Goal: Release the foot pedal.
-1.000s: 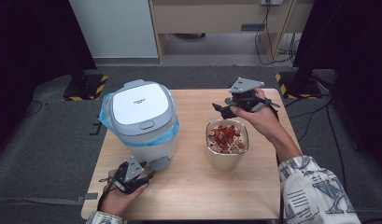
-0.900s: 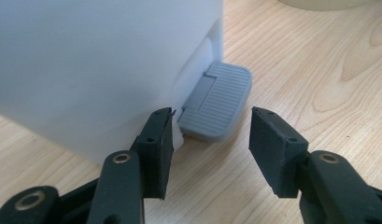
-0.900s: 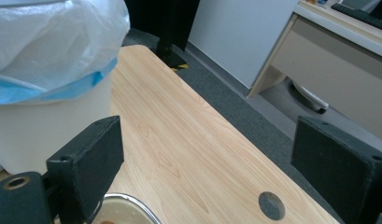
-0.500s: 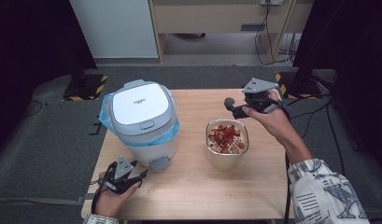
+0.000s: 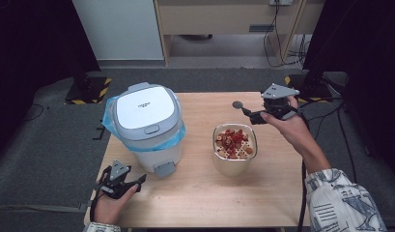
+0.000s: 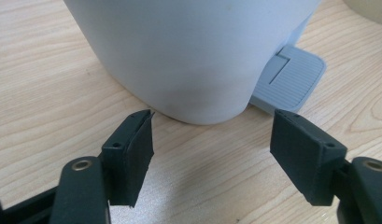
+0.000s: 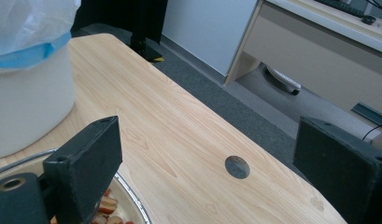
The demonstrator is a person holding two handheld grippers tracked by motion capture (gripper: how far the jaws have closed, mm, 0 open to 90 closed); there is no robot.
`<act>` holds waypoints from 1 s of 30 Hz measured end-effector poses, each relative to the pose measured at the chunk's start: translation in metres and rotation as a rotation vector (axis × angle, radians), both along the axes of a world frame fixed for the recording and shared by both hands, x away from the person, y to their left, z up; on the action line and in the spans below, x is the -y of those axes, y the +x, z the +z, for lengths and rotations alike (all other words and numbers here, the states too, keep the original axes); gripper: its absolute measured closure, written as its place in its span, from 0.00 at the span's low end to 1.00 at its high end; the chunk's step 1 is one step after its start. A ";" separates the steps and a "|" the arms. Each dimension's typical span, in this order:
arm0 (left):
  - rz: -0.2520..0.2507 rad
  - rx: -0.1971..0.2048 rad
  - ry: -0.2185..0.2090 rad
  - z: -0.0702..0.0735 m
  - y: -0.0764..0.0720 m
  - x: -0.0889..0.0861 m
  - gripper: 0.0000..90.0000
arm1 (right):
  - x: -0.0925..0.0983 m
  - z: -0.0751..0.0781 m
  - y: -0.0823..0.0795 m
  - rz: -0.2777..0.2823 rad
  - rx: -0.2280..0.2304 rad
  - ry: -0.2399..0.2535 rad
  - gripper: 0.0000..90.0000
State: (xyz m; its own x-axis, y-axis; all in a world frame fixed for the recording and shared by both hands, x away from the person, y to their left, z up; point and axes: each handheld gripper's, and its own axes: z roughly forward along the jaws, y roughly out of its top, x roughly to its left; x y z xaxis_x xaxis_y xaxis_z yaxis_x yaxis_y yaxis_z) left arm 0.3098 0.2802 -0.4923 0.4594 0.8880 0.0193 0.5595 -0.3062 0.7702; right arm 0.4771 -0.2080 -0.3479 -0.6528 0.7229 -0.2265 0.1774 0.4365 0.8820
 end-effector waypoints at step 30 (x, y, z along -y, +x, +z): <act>0.078 -0.052 0.013 -0.017 0.015 -0.013 0.12 | 0.085 -0.091 -0.027 -0.261 -0.136 0.071 0.08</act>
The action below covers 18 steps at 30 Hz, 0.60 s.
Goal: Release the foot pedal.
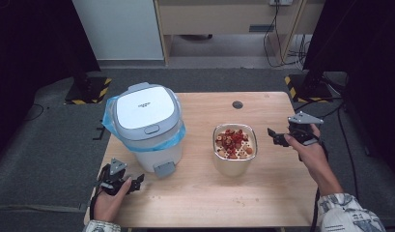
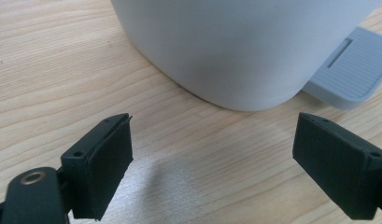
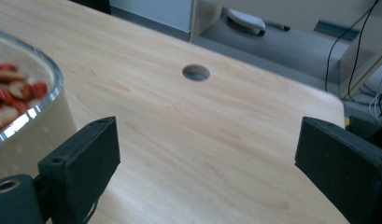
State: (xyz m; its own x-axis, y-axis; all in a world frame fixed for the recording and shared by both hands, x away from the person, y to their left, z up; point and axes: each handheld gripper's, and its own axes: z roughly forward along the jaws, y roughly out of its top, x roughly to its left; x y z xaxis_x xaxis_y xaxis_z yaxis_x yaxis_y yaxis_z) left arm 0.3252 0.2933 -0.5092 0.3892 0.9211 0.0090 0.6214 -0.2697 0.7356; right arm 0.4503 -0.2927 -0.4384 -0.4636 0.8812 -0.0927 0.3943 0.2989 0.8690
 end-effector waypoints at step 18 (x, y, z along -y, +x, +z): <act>0.026 -0.083 0.044 -0.020 0.010 -0.009 0.11 | 0.004 -0.087 -0.021 -0.070 -0.215 -0.021 0.09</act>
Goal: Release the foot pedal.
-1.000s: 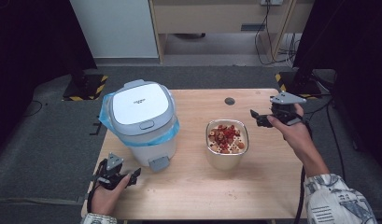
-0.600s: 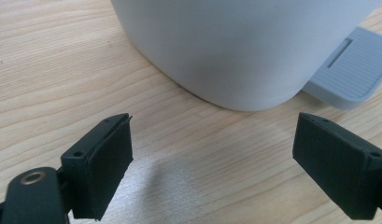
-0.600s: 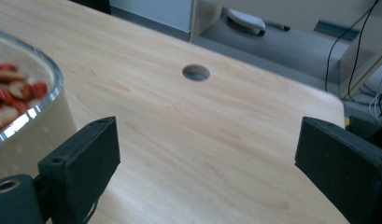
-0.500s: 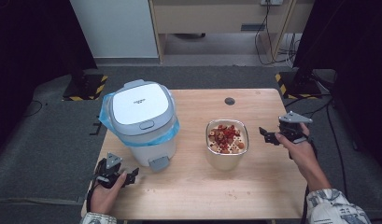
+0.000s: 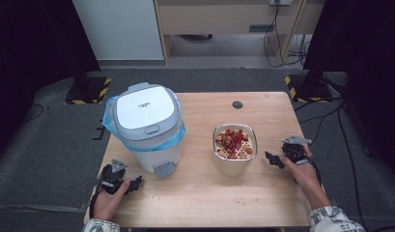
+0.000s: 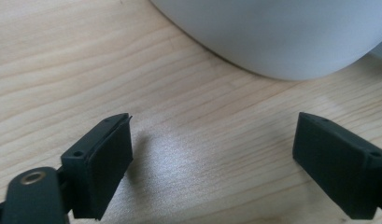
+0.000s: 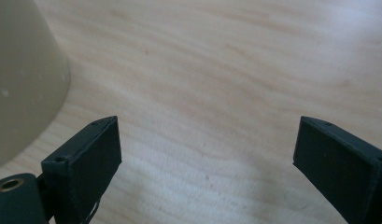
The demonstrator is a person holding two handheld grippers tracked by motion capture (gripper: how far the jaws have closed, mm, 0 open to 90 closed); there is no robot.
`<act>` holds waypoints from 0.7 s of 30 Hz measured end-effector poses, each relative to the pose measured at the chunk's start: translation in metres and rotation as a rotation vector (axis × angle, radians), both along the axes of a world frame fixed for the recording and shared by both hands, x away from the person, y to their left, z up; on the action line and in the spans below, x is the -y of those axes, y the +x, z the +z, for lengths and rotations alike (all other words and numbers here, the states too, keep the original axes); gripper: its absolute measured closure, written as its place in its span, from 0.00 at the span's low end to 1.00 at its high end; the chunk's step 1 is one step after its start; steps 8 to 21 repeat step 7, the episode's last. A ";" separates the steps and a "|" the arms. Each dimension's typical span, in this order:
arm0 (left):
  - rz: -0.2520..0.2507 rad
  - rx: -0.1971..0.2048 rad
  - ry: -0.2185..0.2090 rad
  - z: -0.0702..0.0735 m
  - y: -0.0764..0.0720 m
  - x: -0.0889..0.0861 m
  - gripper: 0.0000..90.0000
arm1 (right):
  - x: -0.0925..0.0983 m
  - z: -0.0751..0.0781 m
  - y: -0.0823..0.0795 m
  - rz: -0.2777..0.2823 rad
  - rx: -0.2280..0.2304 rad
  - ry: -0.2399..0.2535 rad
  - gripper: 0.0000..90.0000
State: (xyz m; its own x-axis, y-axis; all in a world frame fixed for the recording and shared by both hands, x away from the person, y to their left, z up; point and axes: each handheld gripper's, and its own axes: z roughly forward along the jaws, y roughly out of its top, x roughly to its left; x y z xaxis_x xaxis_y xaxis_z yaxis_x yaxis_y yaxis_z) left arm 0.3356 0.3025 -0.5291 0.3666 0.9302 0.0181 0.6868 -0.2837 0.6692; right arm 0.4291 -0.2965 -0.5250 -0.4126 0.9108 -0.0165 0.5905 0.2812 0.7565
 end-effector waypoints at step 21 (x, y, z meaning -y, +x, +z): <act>-0.008 0.019 -0.021 -0.003 0.001 -0.001 0.08 | -0.002 -0.014 -0.003 -0.008 -0.059 -0.010 0.07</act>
